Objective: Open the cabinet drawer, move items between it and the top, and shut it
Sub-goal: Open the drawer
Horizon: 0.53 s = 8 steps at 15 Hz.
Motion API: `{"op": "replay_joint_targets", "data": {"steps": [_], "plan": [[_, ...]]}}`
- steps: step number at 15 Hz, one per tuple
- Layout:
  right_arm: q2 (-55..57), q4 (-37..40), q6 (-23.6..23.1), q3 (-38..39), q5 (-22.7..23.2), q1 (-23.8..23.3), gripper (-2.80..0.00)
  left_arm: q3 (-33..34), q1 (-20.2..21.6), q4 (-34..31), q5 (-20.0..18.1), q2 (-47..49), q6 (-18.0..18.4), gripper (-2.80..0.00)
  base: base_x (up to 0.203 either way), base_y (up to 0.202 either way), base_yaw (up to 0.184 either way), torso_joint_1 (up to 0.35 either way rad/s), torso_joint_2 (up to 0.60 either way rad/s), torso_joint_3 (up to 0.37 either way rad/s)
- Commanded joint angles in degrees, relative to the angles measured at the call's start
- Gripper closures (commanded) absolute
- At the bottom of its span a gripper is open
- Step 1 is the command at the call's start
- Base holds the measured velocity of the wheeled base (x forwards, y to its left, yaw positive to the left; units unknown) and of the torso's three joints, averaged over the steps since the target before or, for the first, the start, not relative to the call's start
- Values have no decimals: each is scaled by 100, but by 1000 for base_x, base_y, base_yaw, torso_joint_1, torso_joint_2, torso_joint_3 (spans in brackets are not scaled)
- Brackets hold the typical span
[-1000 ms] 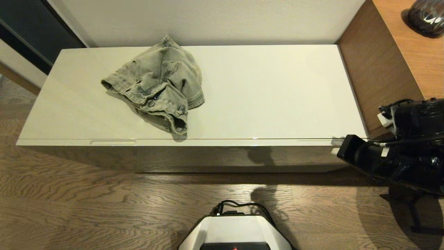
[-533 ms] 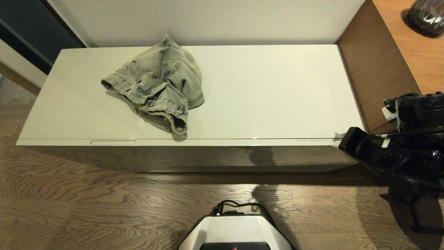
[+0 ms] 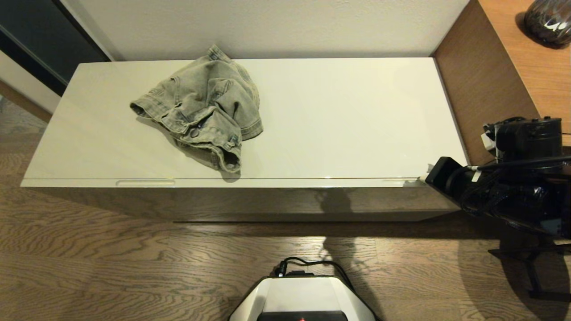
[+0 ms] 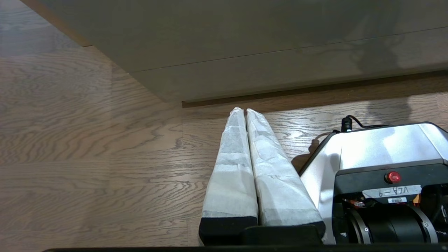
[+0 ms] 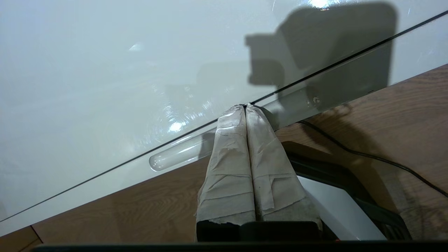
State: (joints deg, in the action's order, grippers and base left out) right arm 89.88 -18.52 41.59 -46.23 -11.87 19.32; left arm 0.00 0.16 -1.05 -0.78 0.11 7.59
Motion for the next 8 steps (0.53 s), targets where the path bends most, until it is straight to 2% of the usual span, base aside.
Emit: {"op": "replay_joint_targets", "data": {"steps": [1,6,8], "plan": [[56,-3,24,35,-8,1,0,0,2,-1,-1,7,5,0,0,0,0,0,0,0],[269,-20,80,347,-7,1,0,0,2,-1,-1,7,-4,0,0,0,0,0,0,0],[499,-26,376,491,25,1,0,0,2,-1,-1,7,-4,0,0,0,0,0,0,0]]}}
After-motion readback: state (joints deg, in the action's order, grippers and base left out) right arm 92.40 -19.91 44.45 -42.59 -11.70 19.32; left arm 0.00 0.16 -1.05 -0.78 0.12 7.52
